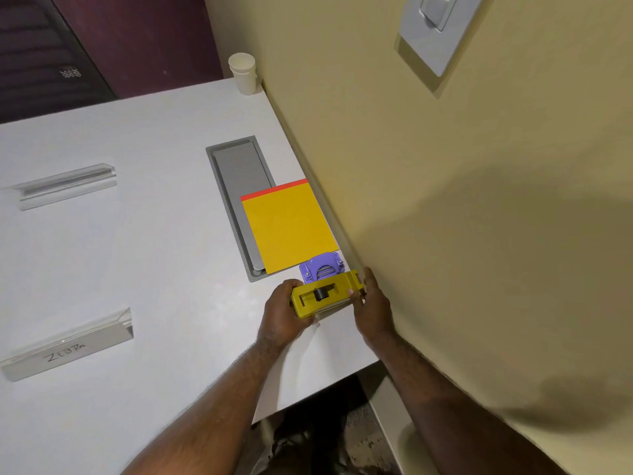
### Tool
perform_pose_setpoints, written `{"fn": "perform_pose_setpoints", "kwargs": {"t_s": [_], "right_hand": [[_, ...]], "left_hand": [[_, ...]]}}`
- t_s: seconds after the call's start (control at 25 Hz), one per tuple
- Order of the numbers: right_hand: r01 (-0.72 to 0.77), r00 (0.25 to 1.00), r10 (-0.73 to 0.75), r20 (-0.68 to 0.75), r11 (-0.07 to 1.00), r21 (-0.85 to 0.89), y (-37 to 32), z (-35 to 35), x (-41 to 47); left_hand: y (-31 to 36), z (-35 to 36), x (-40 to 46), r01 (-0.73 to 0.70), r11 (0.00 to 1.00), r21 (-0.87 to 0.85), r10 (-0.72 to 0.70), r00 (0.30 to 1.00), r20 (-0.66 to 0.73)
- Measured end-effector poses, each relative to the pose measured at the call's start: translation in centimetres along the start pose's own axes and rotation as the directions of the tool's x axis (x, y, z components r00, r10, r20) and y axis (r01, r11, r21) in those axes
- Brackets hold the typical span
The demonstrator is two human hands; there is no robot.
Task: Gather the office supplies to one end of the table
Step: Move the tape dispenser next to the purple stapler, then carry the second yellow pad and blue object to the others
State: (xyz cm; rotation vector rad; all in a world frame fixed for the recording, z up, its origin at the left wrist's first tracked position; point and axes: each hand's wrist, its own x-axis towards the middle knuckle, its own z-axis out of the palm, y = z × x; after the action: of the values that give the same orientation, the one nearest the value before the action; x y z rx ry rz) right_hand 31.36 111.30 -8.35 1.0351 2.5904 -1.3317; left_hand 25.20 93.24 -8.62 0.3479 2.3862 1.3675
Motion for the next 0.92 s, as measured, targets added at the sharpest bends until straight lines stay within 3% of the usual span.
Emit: {"fn": "perform_pose_setpoints", "kwargs": {"t_s": [0.24, 0.48, 0.64, 0.92], "right_hand": [[0.162, 0.985, -0.166, -0.053, 0.984, -0.080, -2.5, -2.6, -3.4], [0.425, 0.903, -0.428, 0.032, 0.881, -0.206, -6.0, -4.0, -7.0], [0.635, 0.772, -0.620, 0.140, 0.751, -0.179, -8.6, -3.6, -10.5], [0.865, 0.494, -0.844, 0.209, 0.501, -0.021, -13.0, -1.5, -20.5]], "left_hand": [[0.8, -2.4, -1.1, -0.068, 0.989, 0.135, 0.062, 0.997, 0.044], [4.2, -7.6, -5.8, -0.126, 0.964, 0.236, 0.149, 0.985, -0.082], [6.4, -11.5, -11.6, -0.090, 0.949, 0.302, 0.167, 0.956, -0.240], [9.1, -16.4, -26.6, 0.029, 0.900, 0.435, 0.233, 0.812, -0.535]]}}
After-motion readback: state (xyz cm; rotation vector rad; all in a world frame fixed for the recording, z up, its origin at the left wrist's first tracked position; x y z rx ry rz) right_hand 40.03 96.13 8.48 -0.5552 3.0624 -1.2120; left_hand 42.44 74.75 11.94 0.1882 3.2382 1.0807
